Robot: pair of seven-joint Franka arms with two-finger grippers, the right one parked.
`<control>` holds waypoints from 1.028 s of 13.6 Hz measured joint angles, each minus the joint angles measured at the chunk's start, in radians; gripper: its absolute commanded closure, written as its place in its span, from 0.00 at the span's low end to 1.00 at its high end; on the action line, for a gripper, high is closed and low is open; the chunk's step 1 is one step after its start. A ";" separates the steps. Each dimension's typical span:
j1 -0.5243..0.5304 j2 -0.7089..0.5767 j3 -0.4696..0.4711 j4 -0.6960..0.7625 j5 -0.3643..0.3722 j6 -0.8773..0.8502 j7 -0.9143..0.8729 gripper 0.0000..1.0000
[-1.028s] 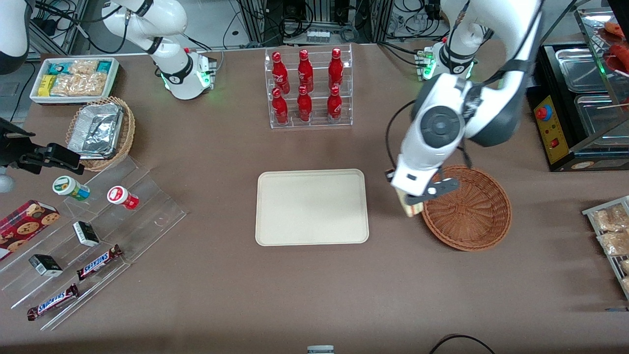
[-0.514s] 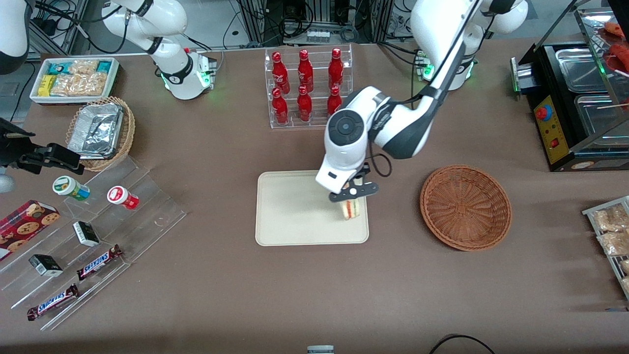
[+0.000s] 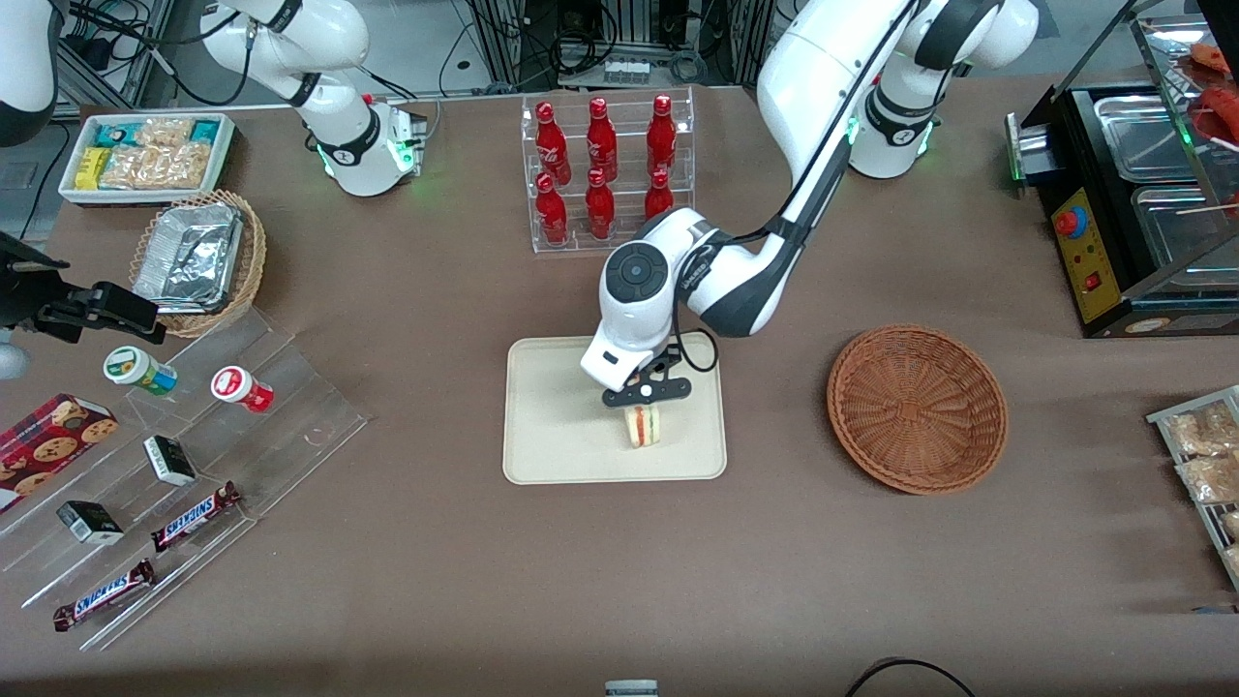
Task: Place sandwich from basket to tray
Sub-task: 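Lower the sandwich onto the tray and open the left gripper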
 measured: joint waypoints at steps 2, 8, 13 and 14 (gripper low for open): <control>-0.020 0.025 0.000 0.017 0.016 0.002 0.000 1.00; -0.049 0.067 0.003 0.031 0.046 0.016 0.000 0.01; -0.047 0.054 0.014 0.063 0.046 -0.011 0.000 0.00; -0.045 0.040 0.017 0.077 0.045 -0.033 -0.003 0.00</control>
